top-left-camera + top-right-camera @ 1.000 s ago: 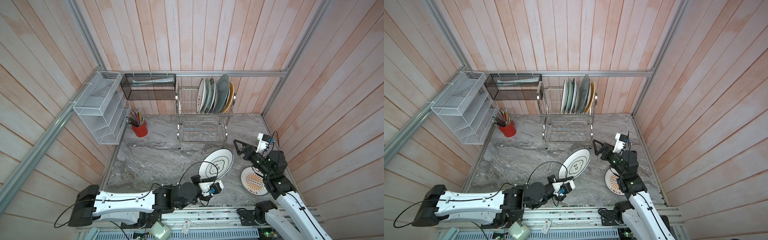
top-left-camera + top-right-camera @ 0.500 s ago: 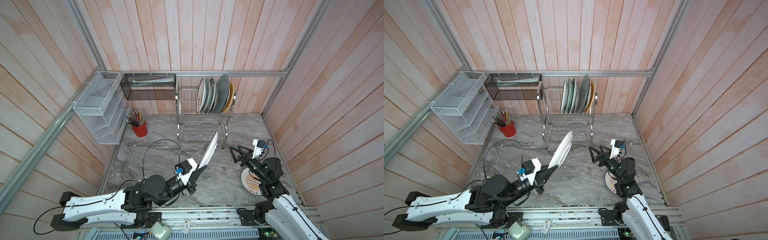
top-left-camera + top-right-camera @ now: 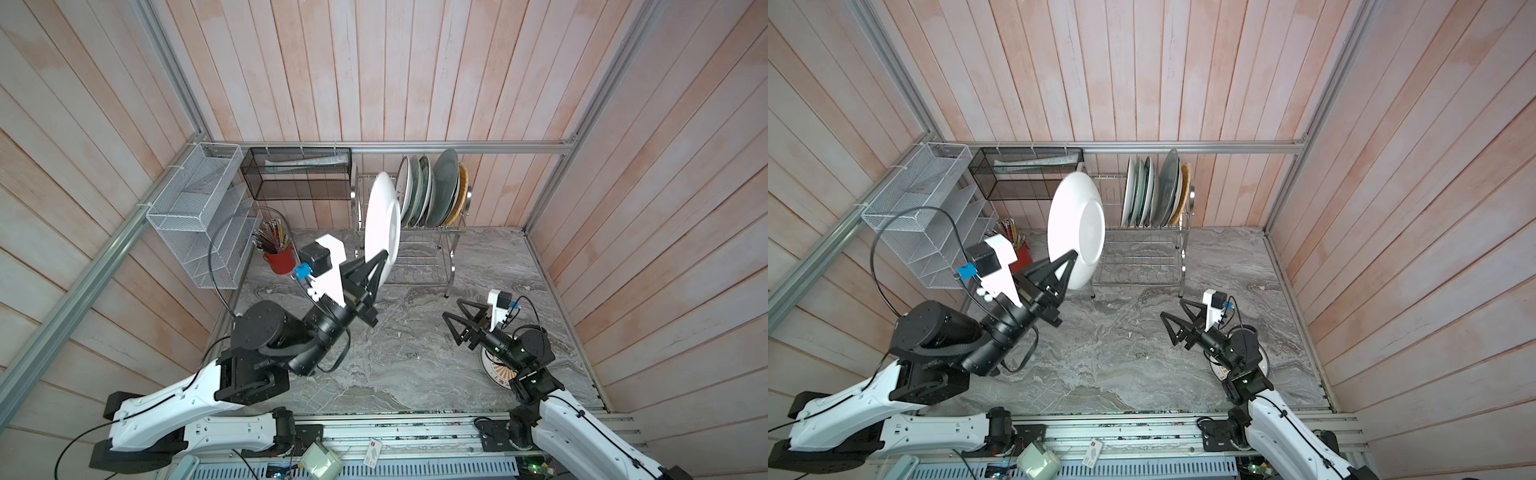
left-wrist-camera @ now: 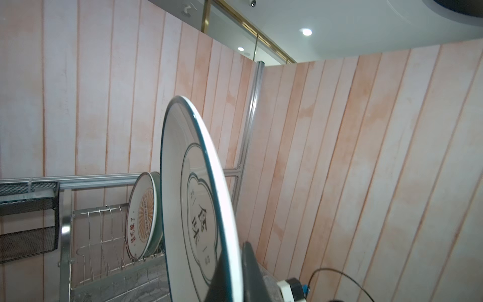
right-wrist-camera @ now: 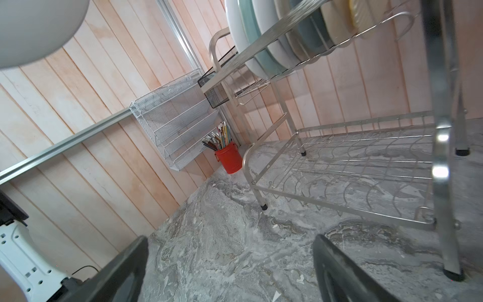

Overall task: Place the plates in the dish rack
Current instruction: 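Lift the flower-print plate with the left gripper while the right releases and withdraws, then carry the flower-print plate with the left gripper and lower it into the rack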

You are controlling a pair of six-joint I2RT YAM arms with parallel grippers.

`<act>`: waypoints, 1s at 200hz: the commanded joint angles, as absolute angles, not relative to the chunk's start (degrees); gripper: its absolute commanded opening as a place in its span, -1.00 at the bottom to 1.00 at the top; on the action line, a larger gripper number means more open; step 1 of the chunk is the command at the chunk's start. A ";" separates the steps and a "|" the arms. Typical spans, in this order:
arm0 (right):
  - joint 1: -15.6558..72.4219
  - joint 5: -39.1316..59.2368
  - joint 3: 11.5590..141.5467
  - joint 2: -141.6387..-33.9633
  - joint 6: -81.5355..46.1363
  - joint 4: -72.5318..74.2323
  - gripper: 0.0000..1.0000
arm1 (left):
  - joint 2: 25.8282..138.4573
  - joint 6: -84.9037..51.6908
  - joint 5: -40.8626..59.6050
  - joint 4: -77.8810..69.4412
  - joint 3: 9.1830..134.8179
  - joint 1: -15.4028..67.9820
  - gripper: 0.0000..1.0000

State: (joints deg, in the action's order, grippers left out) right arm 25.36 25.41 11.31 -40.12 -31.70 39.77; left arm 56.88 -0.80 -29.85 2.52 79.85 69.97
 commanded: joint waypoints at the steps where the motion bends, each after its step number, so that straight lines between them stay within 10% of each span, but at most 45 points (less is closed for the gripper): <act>1: 27.89 25.44 11.07 -41.86 -27.36 45.04 0.96 | 60.39 -8.25 -17.76 9.52 87.81 60.38 -1.00; 98: 33.40 25.66 11.92 -53.13 -22.96 49.42 0.96 | 87.23 -17.88 18.29 20.17 113.50 28.18 -1.00; 200: 37.82 21.68 14.62 -62.10 -17.86 48.57 0.96 | 104.04 -19.41 12.27 25.90 129.90 25.84 -1.00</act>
